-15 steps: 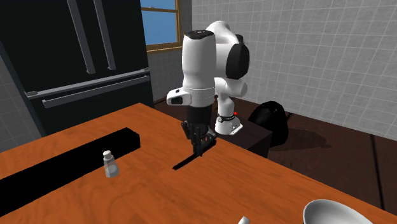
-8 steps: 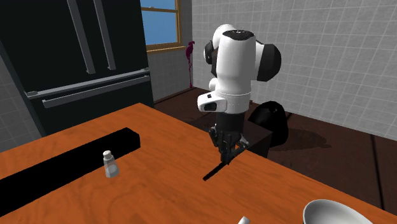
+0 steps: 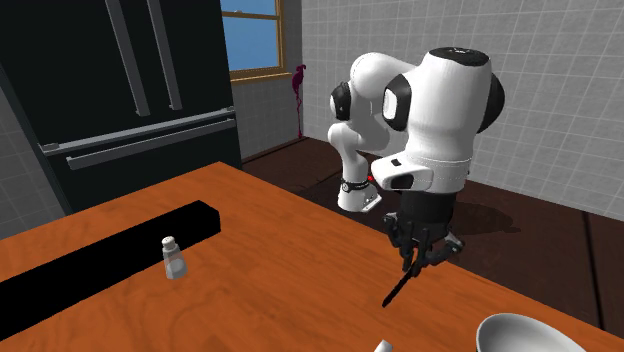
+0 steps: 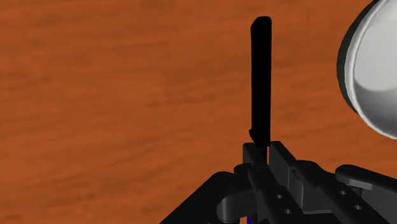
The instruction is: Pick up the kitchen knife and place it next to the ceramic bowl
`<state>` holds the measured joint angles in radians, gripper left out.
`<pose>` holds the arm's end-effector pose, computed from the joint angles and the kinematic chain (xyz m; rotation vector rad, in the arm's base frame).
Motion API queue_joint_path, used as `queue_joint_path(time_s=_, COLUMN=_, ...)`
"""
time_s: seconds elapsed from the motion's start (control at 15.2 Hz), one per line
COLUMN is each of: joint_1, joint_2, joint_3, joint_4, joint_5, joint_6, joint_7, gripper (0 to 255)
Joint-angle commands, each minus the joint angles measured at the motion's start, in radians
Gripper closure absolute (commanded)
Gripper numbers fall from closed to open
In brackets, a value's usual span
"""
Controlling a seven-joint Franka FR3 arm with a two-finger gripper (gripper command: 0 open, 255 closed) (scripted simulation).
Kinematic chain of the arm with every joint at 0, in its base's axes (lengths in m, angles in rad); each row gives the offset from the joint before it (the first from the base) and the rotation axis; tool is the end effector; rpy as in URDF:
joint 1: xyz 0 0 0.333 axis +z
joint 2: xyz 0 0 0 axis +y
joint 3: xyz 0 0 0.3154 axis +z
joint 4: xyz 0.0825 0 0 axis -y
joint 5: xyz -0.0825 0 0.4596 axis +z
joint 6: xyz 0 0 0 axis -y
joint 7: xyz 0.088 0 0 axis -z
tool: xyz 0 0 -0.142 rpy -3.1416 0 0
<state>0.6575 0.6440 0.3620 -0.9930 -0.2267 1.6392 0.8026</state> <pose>0.5154 0.6198 0.4652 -3.1126 -0.2447 -0.0494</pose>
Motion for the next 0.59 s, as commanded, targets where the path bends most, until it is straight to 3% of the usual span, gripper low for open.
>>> queue_joint_path(time_s=0.0, joint_1=0.064, joint_2=0.084, joint_3=-0.004, joint_4=0.143, joint_5=-0.022, joint_6=-0.059, joint_7=0.030, gripper=255)
queue_joint_path(time_s=0.07, joint_1=0.088, joint_2=0.117, joint_3=-0.008, joint_4=0.202, joint_5=-0.029, joint_6=-0.084, joint_7=0.037, gripper=255)
queue_joint_path(time_s=0.53, joint_1=0.054, joint_2=0.070, joint_3=-0.002, joint_4=0.021, joint_5=-0.021, joint_6=0.046, joint_7=0.051, gripper=255)
